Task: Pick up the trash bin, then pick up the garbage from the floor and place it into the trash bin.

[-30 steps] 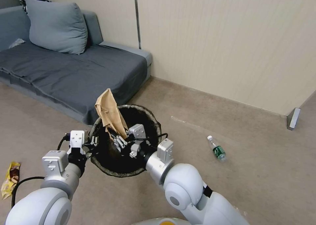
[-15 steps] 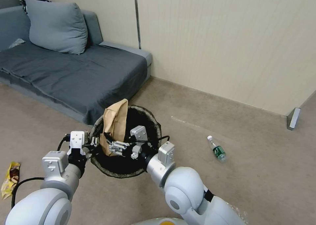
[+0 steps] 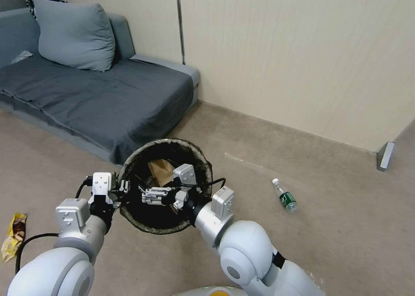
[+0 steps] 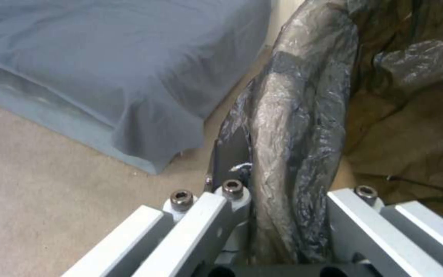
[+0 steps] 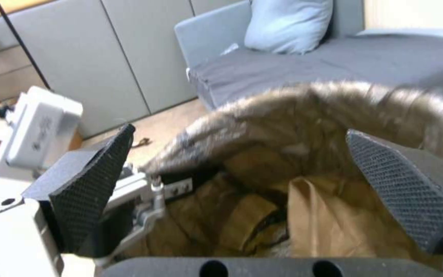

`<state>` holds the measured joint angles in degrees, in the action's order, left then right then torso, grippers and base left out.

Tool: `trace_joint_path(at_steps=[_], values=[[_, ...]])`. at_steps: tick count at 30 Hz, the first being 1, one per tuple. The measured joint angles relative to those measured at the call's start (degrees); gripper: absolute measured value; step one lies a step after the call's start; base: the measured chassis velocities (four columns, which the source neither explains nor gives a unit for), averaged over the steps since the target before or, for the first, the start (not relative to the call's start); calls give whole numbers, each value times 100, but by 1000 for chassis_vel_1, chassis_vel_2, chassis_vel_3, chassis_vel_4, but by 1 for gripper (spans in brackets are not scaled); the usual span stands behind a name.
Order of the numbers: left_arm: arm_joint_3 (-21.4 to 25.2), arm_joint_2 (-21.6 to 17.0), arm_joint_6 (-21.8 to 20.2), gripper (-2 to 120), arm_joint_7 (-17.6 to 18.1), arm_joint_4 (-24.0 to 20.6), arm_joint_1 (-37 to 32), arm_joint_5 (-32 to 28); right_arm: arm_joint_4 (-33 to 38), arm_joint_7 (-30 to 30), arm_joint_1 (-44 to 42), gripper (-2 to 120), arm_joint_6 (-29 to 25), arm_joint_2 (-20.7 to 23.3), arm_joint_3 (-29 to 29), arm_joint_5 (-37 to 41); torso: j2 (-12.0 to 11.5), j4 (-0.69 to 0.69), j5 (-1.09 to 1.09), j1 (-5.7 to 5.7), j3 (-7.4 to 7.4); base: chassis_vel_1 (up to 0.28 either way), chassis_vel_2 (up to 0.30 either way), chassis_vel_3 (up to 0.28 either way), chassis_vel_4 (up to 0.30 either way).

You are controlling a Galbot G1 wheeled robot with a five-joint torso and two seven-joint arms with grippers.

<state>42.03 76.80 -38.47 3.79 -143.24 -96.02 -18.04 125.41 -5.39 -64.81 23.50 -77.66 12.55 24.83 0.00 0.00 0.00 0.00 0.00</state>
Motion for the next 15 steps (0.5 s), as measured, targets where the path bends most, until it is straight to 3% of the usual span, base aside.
trace_joint_path(at_steps=[7,10,12,14,15], values=[[-2,-2,-3,1,-15,0,21,0,433,26,-46,100,10,97,-361,7,0,0,0,0,0,0,0,0,0],[11,-4,-3,1,-18,0,30,1,740,189,-107,100,43,159,-1061,-1,0,1,1,0,0,0,0,0,0],[11,-4,-2,1,-19,0,30,1,740,189,-107,100,43,159,-1061,-1,0,1,1,0,0,0,0,0,0],[11,-2,-3,1,-28,0,66,-8,980,349,-223,100,51,297,-1995,77,0,0,1,0,0,0,0,0,0],[11,-2,-3,1,-28,0,66,-8,980,349,-223,100,51,297,-1995,77,0,0,1,0,0,0,0,0,0]])
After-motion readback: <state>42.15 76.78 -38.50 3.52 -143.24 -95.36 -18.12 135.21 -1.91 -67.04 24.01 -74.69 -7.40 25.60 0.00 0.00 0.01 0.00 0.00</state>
